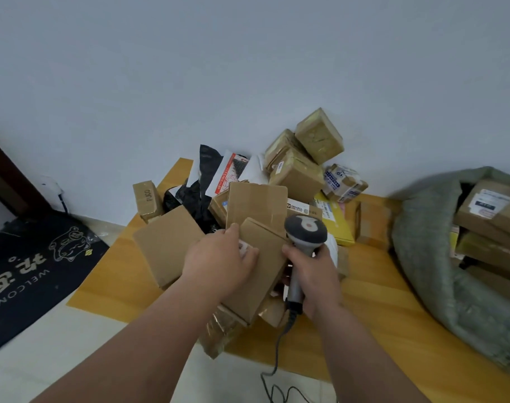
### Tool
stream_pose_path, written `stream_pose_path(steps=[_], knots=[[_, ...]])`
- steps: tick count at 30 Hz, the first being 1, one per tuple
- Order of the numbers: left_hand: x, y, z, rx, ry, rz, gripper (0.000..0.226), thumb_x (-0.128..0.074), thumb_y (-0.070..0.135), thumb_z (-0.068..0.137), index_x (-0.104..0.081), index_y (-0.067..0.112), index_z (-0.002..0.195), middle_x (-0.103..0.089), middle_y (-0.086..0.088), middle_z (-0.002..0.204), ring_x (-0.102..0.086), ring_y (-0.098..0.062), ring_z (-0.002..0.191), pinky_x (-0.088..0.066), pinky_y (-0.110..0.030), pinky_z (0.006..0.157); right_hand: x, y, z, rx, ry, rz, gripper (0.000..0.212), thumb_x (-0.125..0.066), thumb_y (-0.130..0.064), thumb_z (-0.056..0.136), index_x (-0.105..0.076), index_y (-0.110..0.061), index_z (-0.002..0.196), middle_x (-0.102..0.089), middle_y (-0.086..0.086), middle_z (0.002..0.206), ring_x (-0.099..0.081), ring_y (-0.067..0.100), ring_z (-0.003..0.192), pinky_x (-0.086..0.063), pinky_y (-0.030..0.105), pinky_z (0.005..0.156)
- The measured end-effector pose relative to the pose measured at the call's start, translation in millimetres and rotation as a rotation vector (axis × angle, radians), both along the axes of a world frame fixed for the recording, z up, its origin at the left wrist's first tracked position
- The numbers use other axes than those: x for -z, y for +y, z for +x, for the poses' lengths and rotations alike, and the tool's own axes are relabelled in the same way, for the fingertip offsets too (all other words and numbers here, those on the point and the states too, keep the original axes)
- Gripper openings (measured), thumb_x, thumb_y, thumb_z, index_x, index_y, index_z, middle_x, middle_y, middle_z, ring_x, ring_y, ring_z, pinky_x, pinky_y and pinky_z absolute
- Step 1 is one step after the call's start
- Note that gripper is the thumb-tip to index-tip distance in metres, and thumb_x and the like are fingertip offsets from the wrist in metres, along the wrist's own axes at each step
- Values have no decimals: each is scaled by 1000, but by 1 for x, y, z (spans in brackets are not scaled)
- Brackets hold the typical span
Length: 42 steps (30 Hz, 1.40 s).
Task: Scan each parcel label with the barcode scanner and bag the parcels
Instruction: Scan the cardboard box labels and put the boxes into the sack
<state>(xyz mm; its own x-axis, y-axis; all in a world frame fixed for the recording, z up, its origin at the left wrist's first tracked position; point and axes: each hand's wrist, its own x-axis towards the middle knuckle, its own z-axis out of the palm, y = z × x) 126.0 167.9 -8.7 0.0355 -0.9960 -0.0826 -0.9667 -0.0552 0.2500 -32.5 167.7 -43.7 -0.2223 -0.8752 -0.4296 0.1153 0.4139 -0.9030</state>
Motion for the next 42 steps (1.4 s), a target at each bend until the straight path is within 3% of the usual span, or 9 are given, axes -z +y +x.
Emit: stream_pose_path(steps=[5, 9, 13, 16, 19, 23, 28, 33, 42], knots=[[-13, 1, -12, 78, 151, -6, 54, -34, 54, 100, -25, 34, 149, -57, 6, 125, -57, -17, 111, -44, -39, 100, -16, -1, -22, 132, -1, -143, 37, -76, -22, 85, -57, -28, 117, -69, 0, 109, -66, 26, 103, -55, 55, 93], [-12, 0, -22, 114, 460, 263, 51, -32, 44, 104, -13, 42, 151, -52, 12, 98, -54, -7, 85, -47, -29, 76, -22, 7, -41, 231, -31, -177, 39, -75, -23, 86, -56, -28, 120, -70, 1, 109, -67, 25, 101, -55, 53, 93], [-11, -3, -32, 79, 727, 375, 48, -34, 29, 105, -25, 47, 148, -57, 6, 113, -57, -13, 98, -46, -34, 88, -22, 16, -54, 290, -8, -186, 36, -75, -25, 86, -56, -32, 116, -69, -1, 108, -67, 23, 101, -54, 52, 95], [-12, -5, -36, 51, 817, 384, 48, -41, 22, 103, -35, 42, 146, -60, 6, 113, -60, -13, 100, -50, -32, 82, -22, 23, -61, 315, 17, -183, 30, -73, -26, 86, -58, -35, 110, -71, 0, 104, -70, 23, 95, -58, 49, 87], [-9, -10, -39, 36, 761, 271, 47, -47, 26, 102, -38, 33, 147, -61, 6, 118, -60, -12, 100, -49, -31, 86, -22, 30, -70, 360, 33, -184, 31, -69, -21, 88, -58, -26, 117, -71, 5, 104, -71, 21, 83, -59, 37, 69], [-6, -14, -44, 20, 689, 127, 48, -51, 28, 100, -39, 26, 147, -60, 9, 110, -58, -4, 88, -45, -22, 69, -29, 41, -79, 310, 86, -172, 13, -65, -15, 89, -59, -24, 97, -66, 3, 86, -63, 11, 62, -49, 30, 57], [-3, -18, -55, -5, 754, 158, 53, -50, 16, 100, -37, 25, 150, -62, 5, 121, -61, -11, 100, -43, -19, 66, -38, 52, -82, 12, 138, -144, 16, -68, -10, 86, -63, -12, 101, -67, 8, 75, -63, 17, 59, -53, 32, 58], [-16, -27, -67, 74, 667, 158, 51, -45, 16, 102, -31, 25, 150, -53, 6, 111, -53, -6, 87, -42, -20, 64, -47, 58, -92, -289, 351, -171, 19, -68, -8, 82, -62, -19, 97, -63, -1, 66, -61, 10, 54, -51, 26, 57], [-26, -40, -98, 82, 750, 120, 27, -49, 16, 101, -46, 22, 127, -55, 4, 115, -53, -9, 93, -41, -20, 66, -57, 58, -124, -387, 377, -236, 27, -67, -1, 81, -64, -21, 99, -59, -12, 64, -55, 4, 59, -50, 24, 61]])
